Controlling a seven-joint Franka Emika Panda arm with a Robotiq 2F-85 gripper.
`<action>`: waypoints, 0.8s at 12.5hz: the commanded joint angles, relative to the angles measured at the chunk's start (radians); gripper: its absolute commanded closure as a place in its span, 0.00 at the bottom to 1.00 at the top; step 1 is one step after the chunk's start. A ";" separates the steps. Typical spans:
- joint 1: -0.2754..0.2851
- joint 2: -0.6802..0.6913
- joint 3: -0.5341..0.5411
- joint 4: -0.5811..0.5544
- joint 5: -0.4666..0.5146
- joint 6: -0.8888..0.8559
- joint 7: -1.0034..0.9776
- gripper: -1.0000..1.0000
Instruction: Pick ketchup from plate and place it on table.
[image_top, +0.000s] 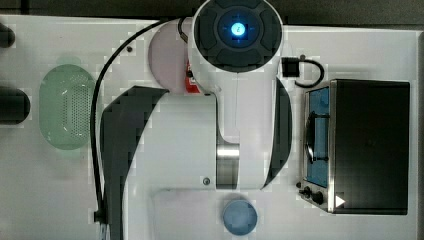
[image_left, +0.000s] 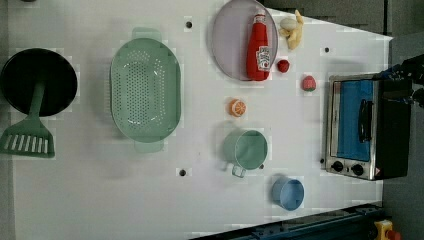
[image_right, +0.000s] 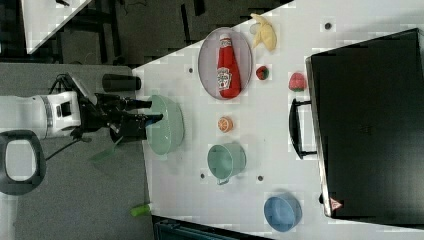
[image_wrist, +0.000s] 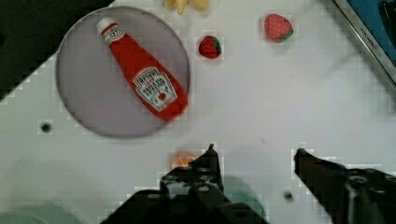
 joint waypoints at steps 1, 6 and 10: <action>-0.103 -0.164 0.042 -0.048 0.037 -0.152 0.075 0.21; -0.095 -0.055 0.063 -0.046 0.038 -0.099 0.003 0.00; -0.082 0.085 0.101 -0.044 0.038 0.026 -0.062 0.00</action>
